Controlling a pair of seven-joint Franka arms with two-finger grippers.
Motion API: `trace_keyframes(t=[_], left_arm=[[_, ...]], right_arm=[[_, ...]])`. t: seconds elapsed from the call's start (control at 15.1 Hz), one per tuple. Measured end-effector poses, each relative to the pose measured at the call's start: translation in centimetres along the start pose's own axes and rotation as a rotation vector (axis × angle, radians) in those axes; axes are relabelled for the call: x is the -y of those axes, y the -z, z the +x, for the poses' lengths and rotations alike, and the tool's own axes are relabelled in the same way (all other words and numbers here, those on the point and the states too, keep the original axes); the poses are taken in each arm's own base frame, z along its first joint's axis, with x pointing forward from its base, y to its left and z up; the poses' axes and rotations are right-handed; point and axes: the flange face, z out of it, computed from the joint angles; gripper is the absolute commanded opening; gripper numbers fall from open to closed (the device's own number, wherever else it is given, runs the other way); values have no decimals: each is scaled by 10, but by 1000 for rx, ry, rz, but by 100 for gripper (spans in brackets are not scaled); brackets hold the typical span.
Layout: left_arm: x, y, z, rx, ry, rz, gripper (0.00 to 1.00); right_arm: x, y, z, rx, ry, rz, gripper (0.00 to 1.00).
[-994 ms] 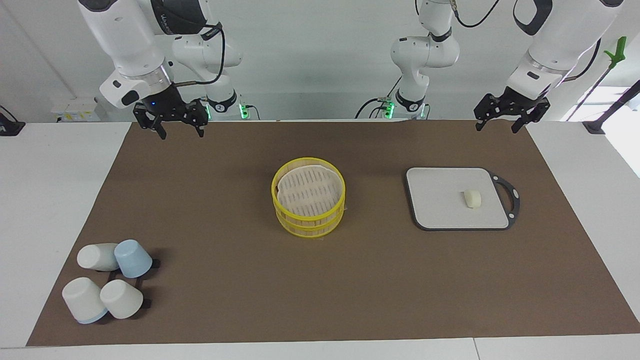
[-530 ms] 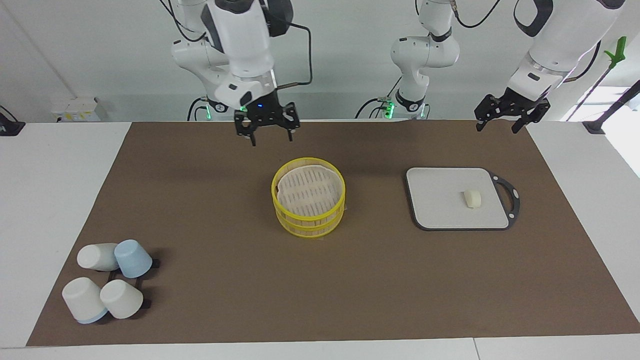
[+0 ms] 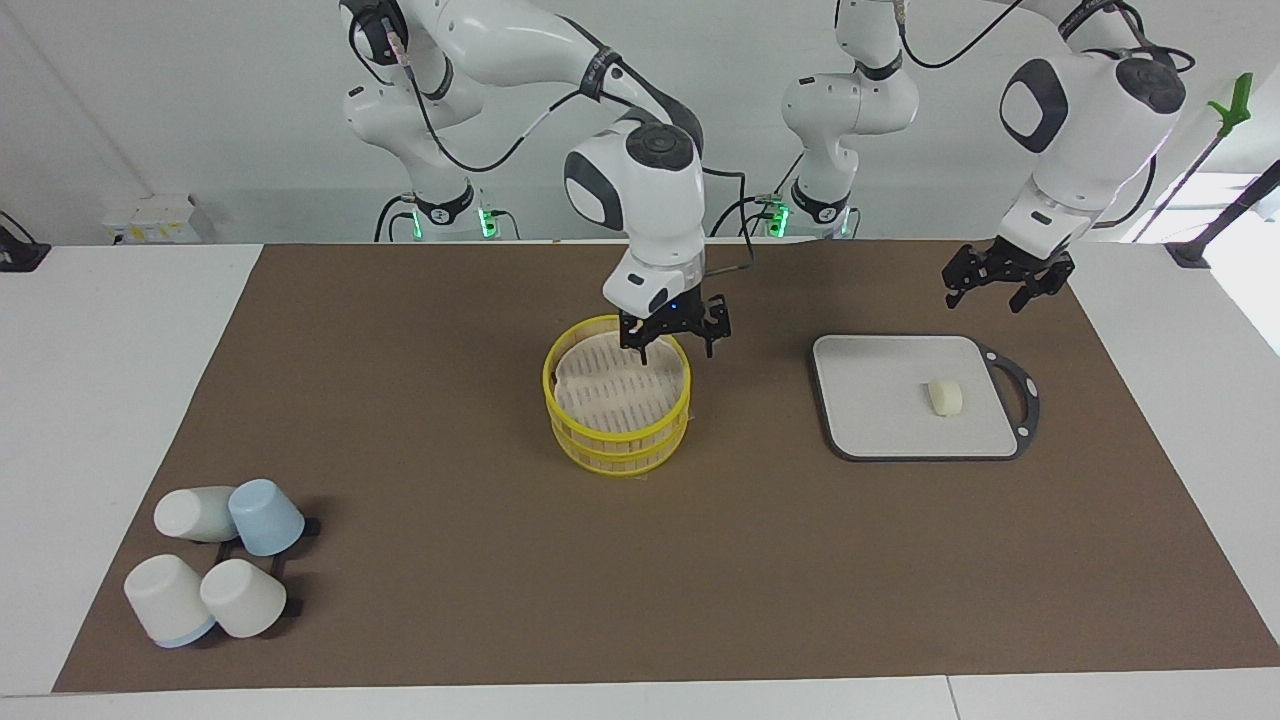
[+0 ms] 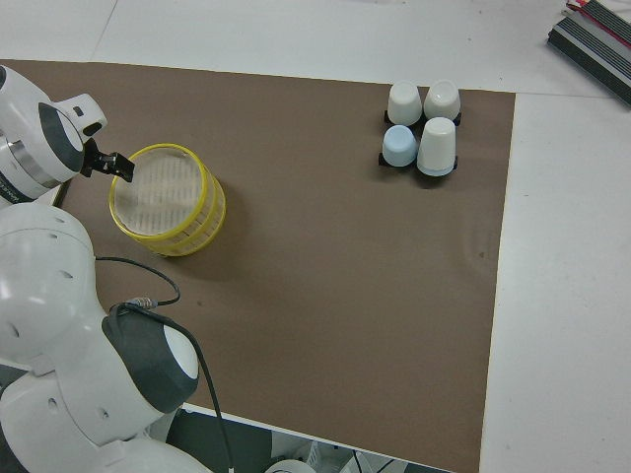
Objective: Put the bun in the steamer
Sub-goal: 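Reach the right gripper to the steamer lid while the left gripper reaches the bun, then lift the steamer lid with the right gripper while the left gripper grasps the bun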
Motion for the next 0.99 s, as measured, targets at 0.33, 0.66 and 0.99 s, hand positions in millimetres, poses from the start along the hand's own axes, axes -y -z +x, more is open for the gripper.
trace_keyframes(t=[0.33,0.66,0.99], left_arm=[[0,-95,10,-29,-41,26,100],[7,-141,26,-74,-74,55,100],[6,-175,28,-87,-81,67,100]], right_arm=[[3,-22,-6,16,12,-10,57],[15,-28,-19,26,39,-17,0],[10,-30,-17,26,35,-24,0]])
